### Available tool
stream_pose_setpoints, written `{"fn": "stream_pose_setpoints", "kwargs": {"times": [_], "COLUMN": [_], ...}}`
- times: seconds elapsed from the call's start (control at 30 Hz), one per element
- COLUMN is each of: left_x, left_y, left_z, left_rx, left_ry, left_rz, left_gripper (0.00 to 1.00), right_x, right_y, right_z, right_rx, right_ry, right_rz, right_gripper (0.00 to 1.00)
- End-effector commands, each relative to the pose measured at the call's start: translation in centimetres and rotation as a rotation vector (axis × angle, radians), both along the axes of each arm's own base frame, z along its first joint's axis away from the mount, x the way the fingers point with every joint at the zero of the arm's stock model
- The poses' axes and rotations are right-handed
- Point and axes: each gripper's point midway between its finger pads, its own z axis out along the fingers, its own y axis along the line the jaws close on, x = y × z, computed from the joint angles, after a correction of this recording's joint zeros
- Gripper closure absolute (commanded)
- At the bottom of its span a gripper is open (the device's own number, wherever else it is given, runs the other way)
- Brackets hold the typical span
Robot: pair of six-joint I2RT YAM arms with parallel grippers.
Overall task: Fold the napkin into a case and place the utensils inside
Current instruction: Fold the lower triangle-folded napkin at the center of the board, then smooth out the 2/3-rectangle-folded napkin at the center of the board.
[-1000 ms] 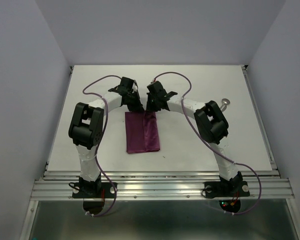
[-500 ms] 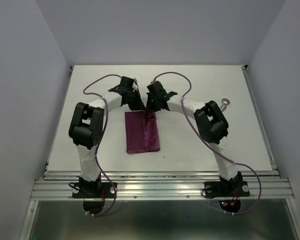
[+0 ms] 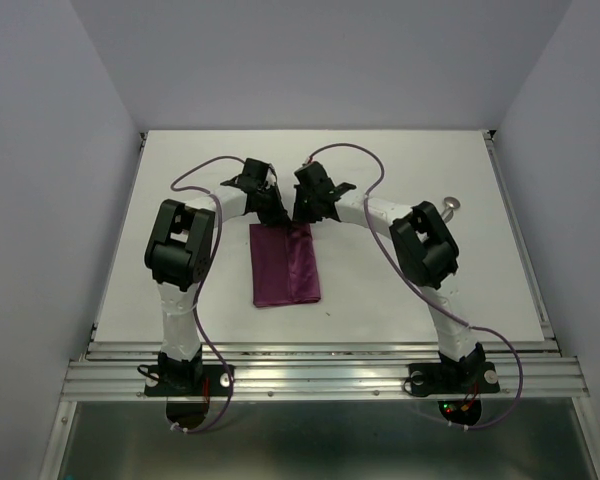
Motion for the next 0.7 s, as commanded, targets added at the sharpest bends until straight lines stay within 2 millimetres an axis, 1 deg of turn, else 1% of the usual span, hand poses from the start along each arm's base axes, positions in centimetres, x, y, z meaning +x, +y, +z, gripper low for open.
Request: {"fn": "stream_pose_setpoints", "kwargs": {"times": [0.0,0.07,0.17,0.3,0.33,0.4,0.43,0.57,0.67], "left_x": [-0.5,-0.4,-0.4,-0.3,-0.3,-0.3,-0.3,-0.2,0.1], "left_y": [0.9,1.1,1.2,1.1,1.1,1.1,1.2,1.2,1.1], "left_z": [-1.1,-1.1,-1.0,-0.7,-0.6,-0.5,-0.5,-0.1,0.2], "left_rx": [0.045,0.045,0.046,0.04,0.039,0.039,0.041,0.039,0.035], "left_ry": [0.019,0.019,0.015,0.01,0.009,0.005,0.008,0.001,-0.006], "left_rz": [0.015,0.019,0.018,0.017,0.018,0.016,0.019,0.019,0.018], "left_gripper": [1.0,1.0,1.0,1.0,1.0,1.0,1.0,1.0,1.0], "right_x": [0.5,0.6,0.5,0.0,-0.2,-0.5,-0.8,-1.2,-1.4], "right_y": [0.5,0.0,-0.6,-1.2,-1.4,-1.5,-1.7,-2.0,-1.7], "right_z": [6.0,7.1,7.2,6.0,5.3,4.5,3.6,1.7,1.1], "right_rx": [0.059,0.054,0.034,0.01,0.003,-0.003,-0.014,-0.034,-0.033], "right_ry": [-0.108,-0.134,-0.145,-0.127,-0.111,-0.095,-0.08,-0.05,-0.034], "right_rz": [-0.022,-0.039,-0.047,-0.053,-0.054,-0.056,-0.056,-0.053,-0.037], "right_gripper": [0.99,0.99,0.99,0.99,0.99,0.99,0.99,0.99,0.99]}}
